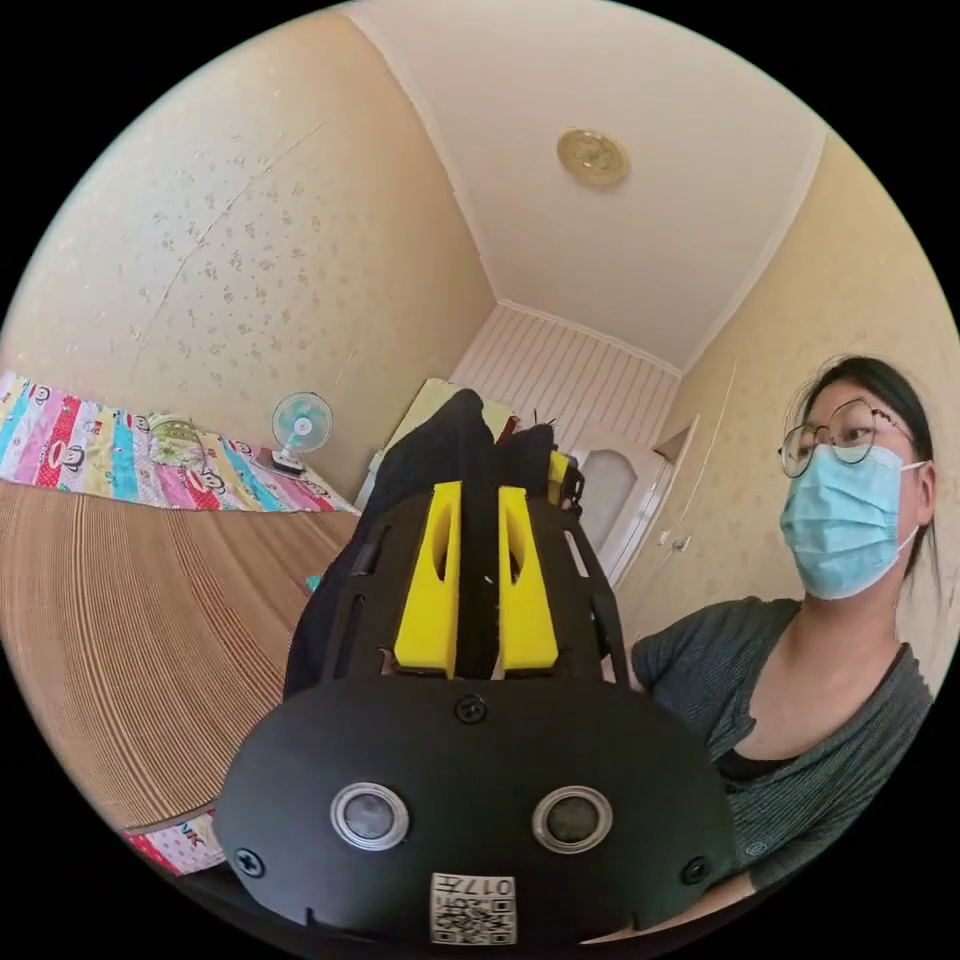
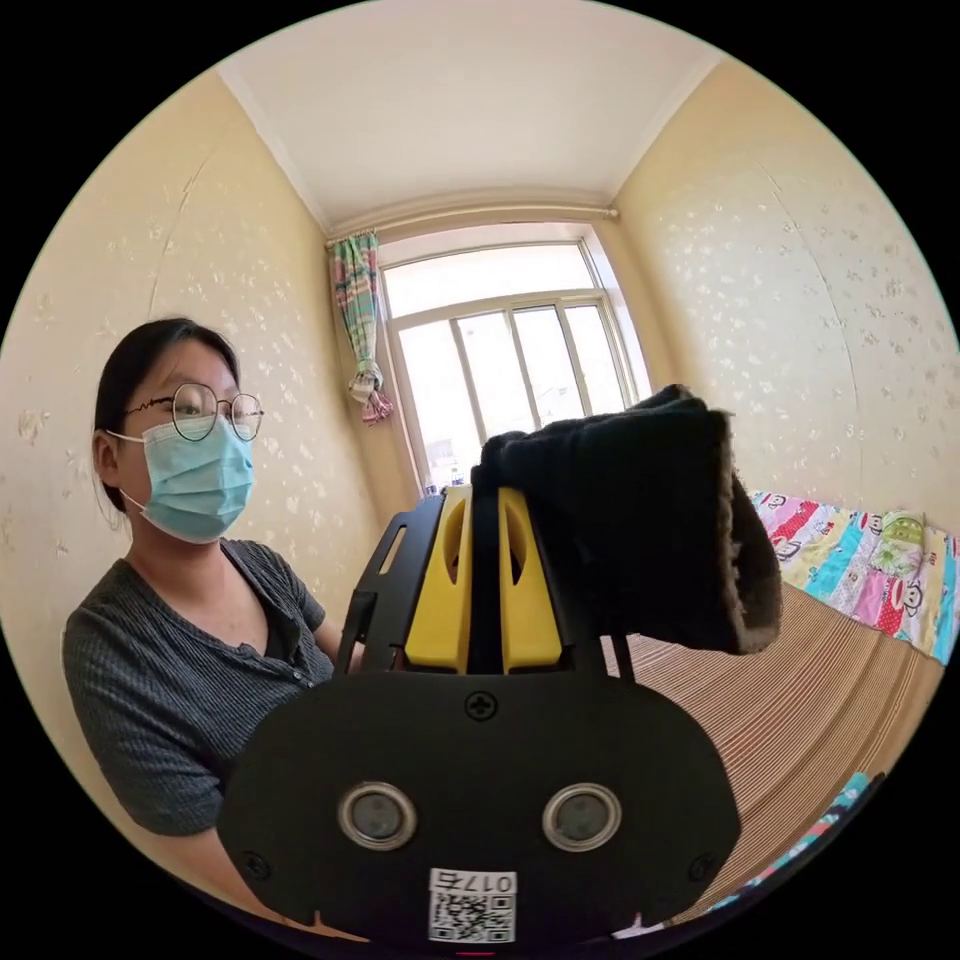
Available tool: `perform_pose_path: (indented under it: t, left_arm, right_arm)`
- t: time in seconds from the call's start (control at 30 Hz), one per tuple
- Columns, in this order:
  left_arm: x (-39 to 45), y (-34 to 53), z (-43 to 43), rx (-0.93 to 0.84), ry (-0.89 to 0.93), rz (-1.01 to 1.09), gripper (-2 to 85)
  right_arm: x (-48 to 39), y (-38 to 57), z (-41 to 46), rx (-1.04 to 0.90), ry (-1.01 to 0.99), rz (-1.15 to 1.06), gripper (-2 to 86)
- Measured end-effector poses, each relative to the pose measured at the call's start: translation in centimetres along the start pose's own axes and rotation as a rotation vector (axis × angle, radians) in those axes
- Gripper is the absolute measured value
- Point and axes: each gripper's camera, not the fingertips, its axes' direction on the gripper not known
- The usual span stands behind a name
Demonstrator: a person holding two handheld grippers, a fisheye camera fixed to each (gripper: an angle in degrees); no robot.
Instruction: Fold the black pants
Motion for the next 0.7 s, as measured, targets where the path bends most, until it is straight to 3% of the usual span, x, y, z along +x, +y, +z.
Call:
perform_pose_path:
  t: [0.17, 0.3, 0.43, 0.57, 0.63, 0.7]
  left_arm:
    - [-1.0, 0.2, -8.0, 0.214, 0.111, 0.062, 6.0]
    - [-2.3, -2.4, -10.0, 0.293, -0.041, 0.139, 5.4]
    - [-9.9, -12.9, -4.3, 0.291, -0.205, 0.085, 5.1]
    - [-27.0, -35.8, 6.7, -0.044, -0.529, 0.091, 6.6]
    - [-33.9, -39.6, 8.4, -0.127, -0.589, -0.011, 8.2]
    - [-38.9, -38.4, 8.4, -0.175, -0.622, -0.007, 8.6]
  right_arm:
    - [-1.1, 1.0, -5.5, 0.164, 0.039, 0.032, 1.3]
    - [0.6, 0.5, -6.5, 0.306, 0.209, 0.086, 1.6]
    - [11.7, -7.4, -3.0, 0.277, 0.31, 0.153, 2.1]
    - [28.7, -18.0, 0.5, 0.238, 0.545, 0.286, 3.3]
    - [37.2, -19.5, 1.7, 0.189, 0.682, 0.482, 4.3]
    - [40.6, -17.5, 2.7, 0.145, 0.667, 0.568, 3.9]
